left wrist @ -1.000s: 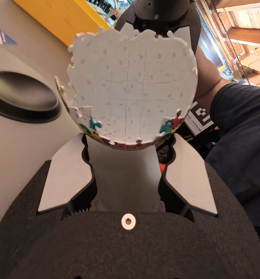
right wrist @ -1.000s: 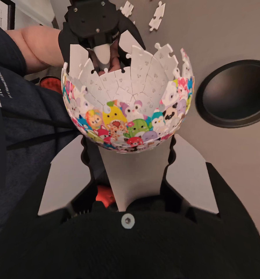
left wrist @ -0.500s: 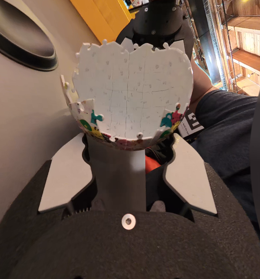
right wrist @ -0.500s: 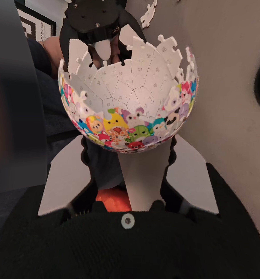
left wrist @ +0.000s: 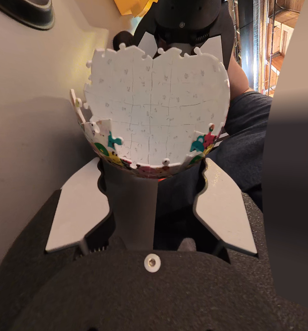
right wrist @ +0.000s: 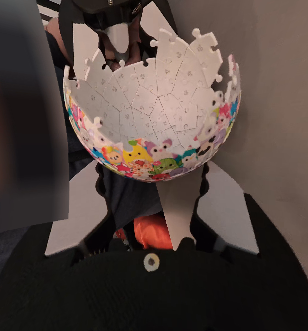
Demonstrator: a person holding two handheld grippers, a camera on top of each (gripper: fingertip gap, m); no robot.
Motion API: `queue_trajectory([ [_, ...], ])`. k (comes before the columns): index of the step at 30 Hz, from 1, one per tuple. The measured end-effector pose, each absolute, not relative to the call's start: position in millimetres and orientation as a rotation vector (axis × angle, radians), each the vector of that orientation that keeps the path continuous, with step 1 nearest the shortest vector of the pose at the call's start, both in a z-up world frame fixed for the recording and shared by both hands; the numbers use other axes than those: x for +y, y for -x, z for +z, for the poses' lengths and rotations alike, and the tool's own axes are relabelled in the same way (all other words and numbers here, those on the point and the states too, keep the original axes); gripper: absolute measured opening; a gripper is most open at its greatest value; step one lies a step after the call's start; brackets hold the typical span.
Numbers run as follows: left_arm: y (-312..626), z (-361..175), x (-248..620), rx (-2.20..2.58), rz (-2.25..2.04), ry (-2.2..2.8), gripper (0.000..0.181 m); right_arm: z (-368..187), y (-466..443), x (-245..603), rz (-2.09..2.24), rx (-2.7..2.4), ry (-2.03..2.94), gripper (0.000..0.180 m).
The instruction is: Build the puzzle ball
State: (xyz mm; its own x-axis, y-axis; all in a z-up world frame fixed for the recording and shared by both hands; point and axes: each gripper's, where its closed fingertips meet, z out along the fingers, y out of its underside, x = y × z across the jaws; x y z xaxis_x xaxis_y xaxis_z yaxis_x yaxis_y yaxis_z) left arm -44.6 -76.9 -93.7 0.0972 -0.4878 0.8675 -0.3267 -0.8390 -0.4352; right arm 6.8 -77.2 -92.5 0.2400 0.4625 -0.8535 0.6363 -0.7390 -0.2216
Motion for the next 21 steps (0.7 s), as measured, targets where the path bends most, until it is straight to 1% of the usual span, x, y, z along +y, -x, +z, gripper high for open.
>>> queue_trajectory([
  [10,49.8,-92.3,-83.3,0.848,-1.898,2.312,0.1,-92.5,-4.2,-85.1,-1.507,1.036,-2.228,0.106],
  [21,50.9,-89.8,-75.9,0.883,-1.854,2.312,0.1,-92.8,-4.9,-83.0,-1.536,1.083,-2.202,0.105],
])
